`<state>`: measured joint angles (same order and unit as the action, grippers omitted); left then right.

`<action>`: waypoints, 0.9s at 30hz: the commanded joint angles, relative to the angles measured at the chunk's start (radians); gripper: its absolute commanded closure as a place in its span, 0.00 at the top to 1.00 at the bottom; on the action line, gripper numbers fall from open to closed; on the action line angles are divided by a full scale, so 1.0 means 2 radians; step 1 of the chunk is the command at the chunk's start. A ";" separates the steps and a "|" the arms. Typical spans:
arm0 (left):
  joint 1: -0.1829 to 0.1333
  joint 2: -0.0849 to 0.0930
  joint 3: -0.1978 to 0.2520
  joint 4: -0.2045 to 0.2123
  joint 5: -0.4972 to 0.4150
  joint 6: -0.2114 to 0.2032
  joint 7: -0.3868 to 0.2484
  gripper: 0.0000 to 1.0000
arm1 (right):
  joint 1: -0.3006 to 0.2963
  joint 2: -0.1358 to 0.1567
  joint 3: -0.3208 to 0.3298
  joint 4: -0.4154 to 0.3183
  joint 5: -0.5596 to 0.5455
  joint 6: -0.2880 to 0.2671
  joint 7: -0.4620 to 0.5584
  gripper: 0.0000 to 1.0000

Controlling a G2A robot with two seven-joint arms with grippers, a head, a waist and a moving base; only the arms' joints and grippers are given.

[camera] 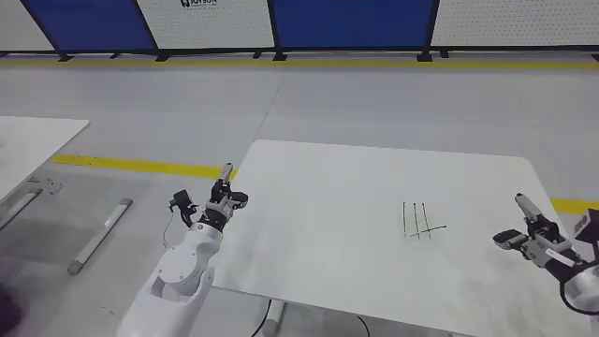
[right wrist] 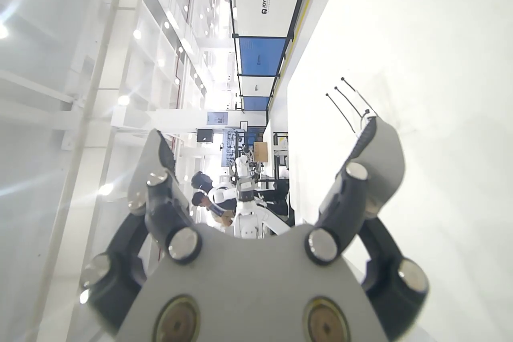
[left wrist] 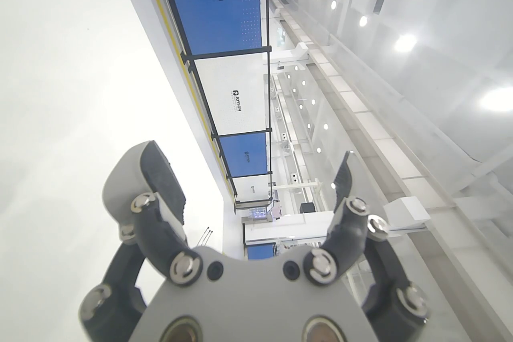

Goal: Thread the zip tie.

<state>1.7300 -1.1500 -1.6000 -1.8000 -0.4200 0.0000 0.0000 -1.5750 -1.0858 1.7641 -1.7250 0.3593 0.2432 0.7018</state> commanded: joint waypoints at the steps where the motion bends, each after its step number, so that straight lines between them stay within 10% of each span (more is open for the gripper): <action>1: 0.000 0.000 0.000 0.000 0.000 0.000 0.000 1.00 | 0.004 0.001 -0.001 -0.003 0.000 0.000 0.017 1.00; 8: 0.000 0.000 0.000 0.000 0.000 0.000 0.000 1.00 | 0.126 0.030 0.024 0.092 -0.025 0.026 0.281 1.00; 12: 0.000 0.000 0.000 0.000 0.000 0.000 0.000 1.00 | 0.193 0.041 -0.005 0.145 -0.079 0.016 0.344 1.00; 22: 0.000 0.000 0.000 0.000 0.000 0.000 0.000 1.00 | 0.274 0.038 -0.140 0.231 -0.224 -0.054 0.264 1.00; 27: 0.000 0.000 0.000 0.000 0.000 0.000 0.000 1.00 | 0.279 0.037 -0.146 0.238 -0.230 -0.059 0.260 1.00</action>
<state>1.7300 -1.1500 -1.6000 -1.8000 -0.4200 0.0000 0.0000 -1.0162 -1.0110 1.4707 -1.2475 -0.1023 0.1247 1.2221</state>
